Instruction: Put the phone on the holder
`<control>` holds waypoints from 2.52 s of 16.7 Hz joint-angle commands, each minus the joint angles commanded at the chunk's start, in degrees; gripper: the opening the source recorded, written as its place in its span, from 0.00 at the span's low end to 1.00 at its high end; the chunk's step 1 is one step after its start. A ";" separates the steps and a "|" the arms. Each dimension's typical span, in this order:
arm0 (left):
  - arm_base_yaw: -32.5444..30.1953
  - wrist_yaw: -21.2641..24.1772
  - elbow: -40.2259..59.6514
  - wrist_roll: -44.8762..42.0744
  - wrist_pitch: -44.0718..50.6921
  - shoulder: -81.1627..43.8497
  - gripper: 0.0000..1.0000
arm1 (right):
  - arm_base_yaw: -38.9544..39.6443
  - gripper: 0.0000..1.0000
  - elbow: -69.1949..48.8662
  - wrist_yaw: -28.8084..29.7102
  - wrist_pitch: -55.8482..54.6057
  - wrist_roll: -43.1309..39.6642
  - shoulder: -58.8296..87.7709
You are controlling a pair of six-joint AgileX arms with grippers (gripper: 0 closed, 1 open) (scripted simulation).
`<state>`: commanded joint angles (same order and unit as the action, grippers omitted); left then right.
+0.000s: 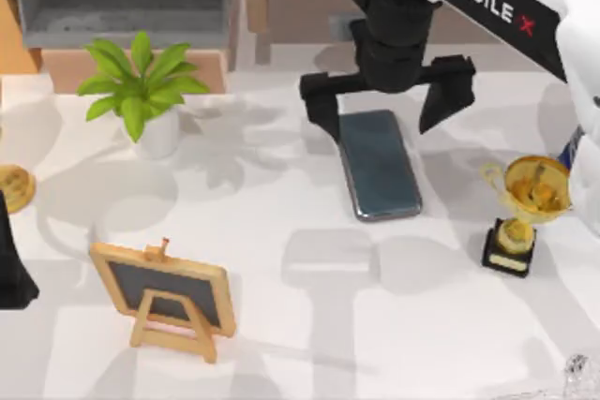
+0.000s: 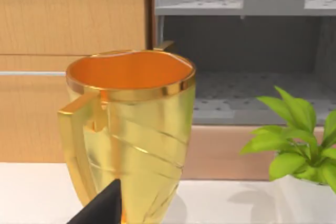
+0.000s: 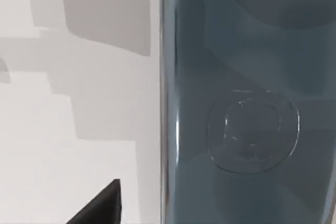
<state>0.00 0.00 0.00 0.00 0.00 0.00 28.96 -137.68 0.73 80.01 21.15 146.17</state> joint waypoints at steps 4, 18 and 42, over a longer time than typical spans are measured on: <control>0.00 0.00 0.00 0.00 0.00 0.00 1.00 | -0.15 1.00 5.81 0.07 -6.51 0.05 0.58; 0.00 0.00 0.00 0.00 0.00 0.00 1.00 | -0.17 0.62 13.76 0.07 -15.52 0.02 1.66; 0.00 0.00 0.00 0.00 0.00 0.00 1.00 | -0.11 0.00 10.71 0.72 -10.70 -0.23 -1.27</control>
<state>0.00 0.00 0.00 0.00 0.00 0.00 28.85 -126.97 1.45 69.30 20.93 144.89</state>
